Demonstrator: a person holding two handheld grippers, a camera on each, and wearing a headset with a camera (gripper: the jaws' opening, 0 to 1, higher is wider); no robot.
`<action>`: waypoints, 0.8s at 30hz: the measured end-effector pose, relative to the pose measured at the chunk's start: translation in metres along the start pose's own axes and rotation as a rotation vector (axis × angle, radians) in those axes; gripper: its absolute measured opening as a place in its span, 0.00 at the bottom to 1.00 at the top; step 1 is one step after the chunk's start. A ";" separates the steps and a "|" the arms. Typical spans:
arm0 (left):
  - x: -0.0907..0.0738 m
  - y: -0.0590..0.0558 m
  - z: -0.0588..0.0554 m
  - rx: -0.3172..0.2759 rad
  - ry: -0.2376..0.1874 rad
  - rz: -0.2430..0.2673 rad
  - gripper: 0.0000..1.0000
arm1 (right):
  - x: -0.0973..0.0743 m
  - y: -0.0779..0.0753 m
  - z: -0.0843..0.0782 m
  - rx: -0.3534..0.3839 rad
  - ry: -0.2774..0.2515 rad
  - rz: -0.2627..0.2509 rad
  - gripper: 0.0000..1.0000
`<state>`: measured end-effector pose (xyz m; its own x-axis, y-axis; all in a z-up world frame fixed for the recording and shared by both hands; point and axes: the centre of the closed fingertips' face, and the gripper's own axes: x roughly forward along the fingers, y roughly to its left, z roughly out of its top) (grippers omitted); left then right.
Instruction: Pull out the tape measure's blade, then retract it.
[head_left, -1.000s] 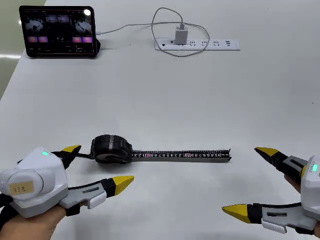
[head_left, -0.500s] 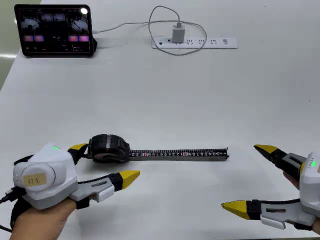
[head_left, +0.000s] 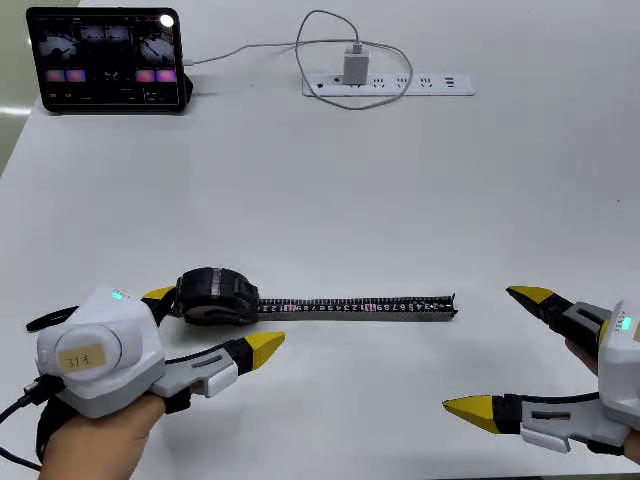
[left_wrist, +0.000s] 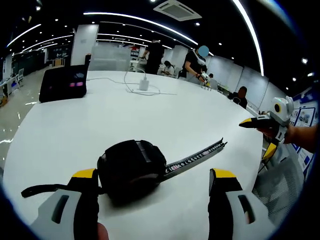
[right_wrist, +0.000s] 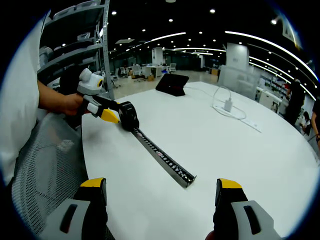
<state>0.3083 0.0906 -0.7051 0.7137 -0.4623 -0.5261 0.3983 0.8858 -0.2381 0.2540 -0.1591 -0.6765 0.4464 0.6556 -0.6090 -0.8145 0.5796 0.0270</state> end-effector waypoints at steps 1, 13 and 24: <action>0.000 0.000 0.000 -0.008 -0.003 0.006 0.89 | 0.000 0.000 0.000 0.000 0.001 0.001 0.89; 0.006 0.004 0.002 -0.030 -0.012 0.126 0.83 | 0.001 -0.002 0.000 0.003 -0.003 -0.002 0.89; 0.009 0.016 0.003 -0.061 -0.010 0.238 0.74 | 0.002 -0.002 0.000 0.003 -0.001 -0.003 0.88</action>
<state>0.3227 0.1000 -0.7113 0.7891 -0.2405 -0.5652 0.1833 0.9704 -0.1571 0.2563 -0.1591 -0.6775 0.4494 0.6546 -0.6079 -0.8120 0.5831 0.0277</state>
